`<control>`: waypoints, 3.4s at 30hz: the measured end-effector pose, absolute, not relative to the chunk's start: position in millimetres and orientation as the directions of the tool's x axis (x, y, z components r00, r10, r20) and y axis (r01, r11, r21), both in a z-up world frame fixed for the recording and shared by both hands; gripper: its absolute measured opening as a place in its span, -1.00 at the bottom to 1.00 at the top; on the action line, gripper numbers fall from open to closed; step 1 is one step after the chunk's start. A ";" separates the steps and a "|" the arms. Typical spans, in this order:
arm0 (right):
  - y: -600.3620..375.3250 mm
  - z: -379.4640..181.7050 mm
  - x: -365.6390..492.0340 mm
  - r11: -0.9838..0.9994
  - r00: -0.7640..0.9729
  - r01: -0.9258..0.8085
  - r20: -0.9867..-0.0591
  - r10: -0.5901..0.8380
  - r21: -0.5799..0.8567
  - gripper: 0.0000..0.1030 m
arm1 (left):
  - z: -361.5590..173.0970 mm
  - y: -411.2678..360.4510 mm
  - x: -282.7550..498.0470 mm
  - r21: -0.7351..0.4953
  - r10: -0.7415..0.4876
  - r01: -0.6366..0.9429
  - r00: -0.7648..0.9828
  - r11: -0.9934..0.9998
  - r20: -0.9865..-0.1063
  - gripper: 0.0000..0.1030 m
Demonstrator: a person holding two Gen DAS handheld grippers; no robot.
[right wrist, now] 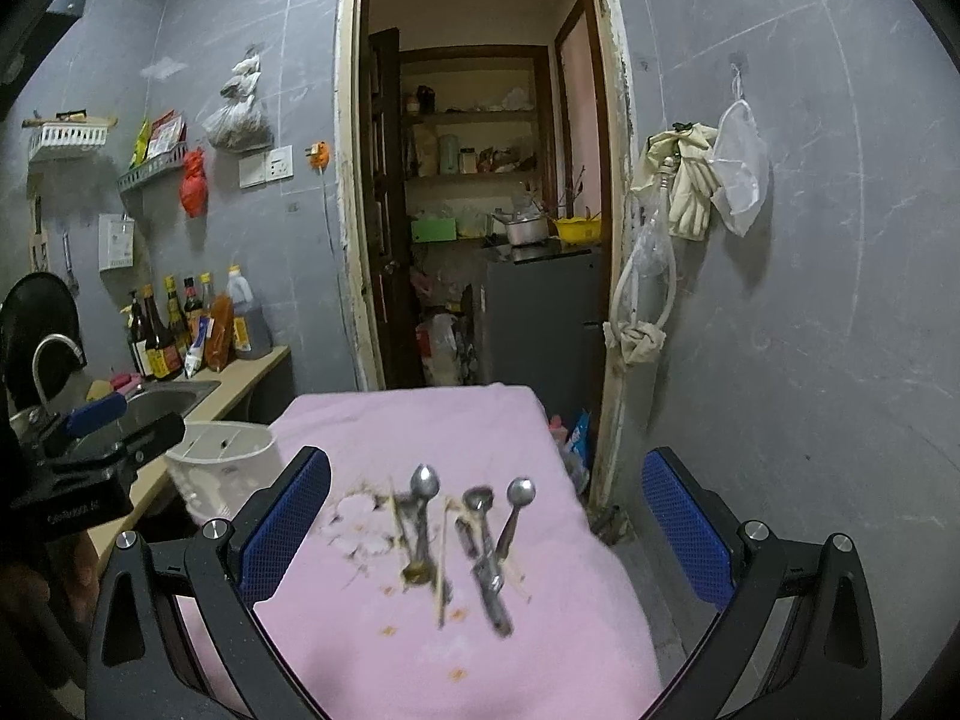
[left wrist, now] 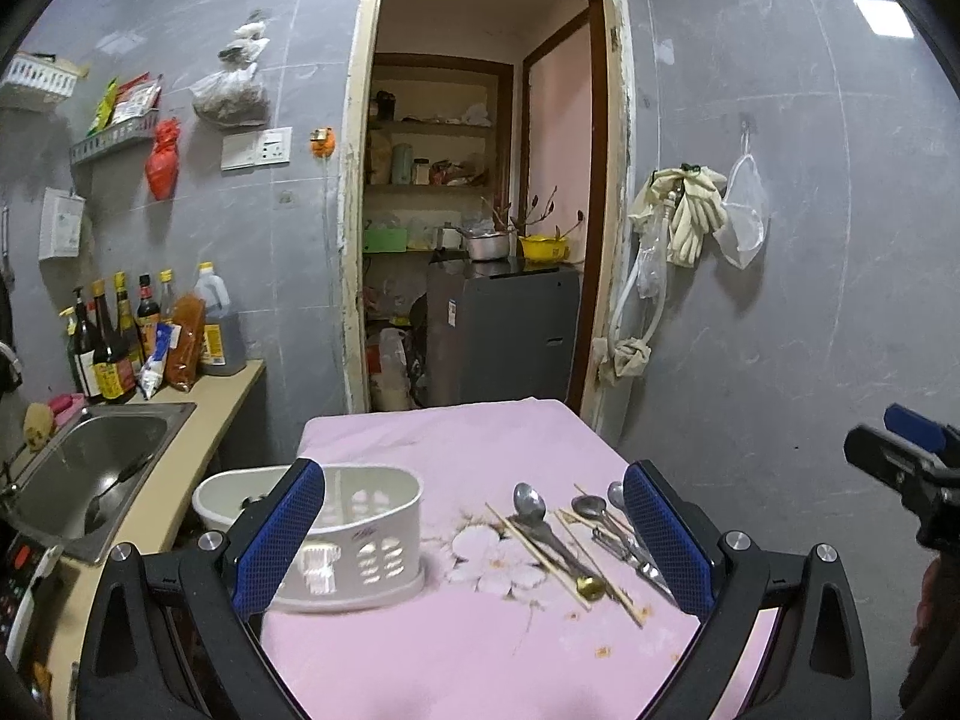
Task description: Organize utensils
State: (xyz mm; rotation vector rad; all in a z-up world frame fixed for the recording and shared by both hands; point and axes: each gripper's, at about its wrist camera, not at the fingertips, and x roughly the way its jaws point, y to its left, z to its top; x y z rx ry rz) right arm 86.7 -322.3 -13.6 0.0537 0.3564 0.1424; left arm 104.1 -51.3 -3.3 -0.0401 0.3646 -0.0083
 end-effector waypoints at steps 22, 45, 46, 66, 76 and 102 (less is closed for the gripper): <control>-373.6 -156.4 345.9 0.901 0.726 -0.391 -0.539 0.426 0.186 0.96 | -113.8 -123.1 284.4 -0.036 0.085 -0.133 0.794 0.991 -0.602 0.86; -329.8 -263.5 418.4 0.818 0.464 -0.481 -0.700 0.543 0.316 -0.47 | -185.2 -80.5 344.1 -0.263 -0.058 -0.258 0.601 0.930 -0.797 -0.44; -329.2 -263.3 419.1 0.816 0.460 -0.484 -0.701 0.545 0.317 -0.51 | -187.0 -80.0 348.6 -0.279 -0.076 -0.263 0.588 0.924 -0.805 -0.44; -337.4 -250.7 420.4 0.766 0.373 -0.534 -0.713 0.594 0.358 -0.94 | -186.1 -72.1 370.0 -0.338 -0.122 -0.347 0.518 0.875 -0.847 -0.90; -346.4 -194.0 377.8 0.813 0.518 -0.510 -0.654 0.551 0.281 -0.95 | -126.9 -79.7 328.8 -0.351 -0.082 -0.276 0.672 0.895 -0.736 -0.90; -149.0 8.4 257.8 0.892 0.873 -0.453 -0.198 0.445 0.008 -0.96 | 30.6 116.8 201.1 -0.393 0.237 -0.340 0.928 0.854 -0.287 -0.90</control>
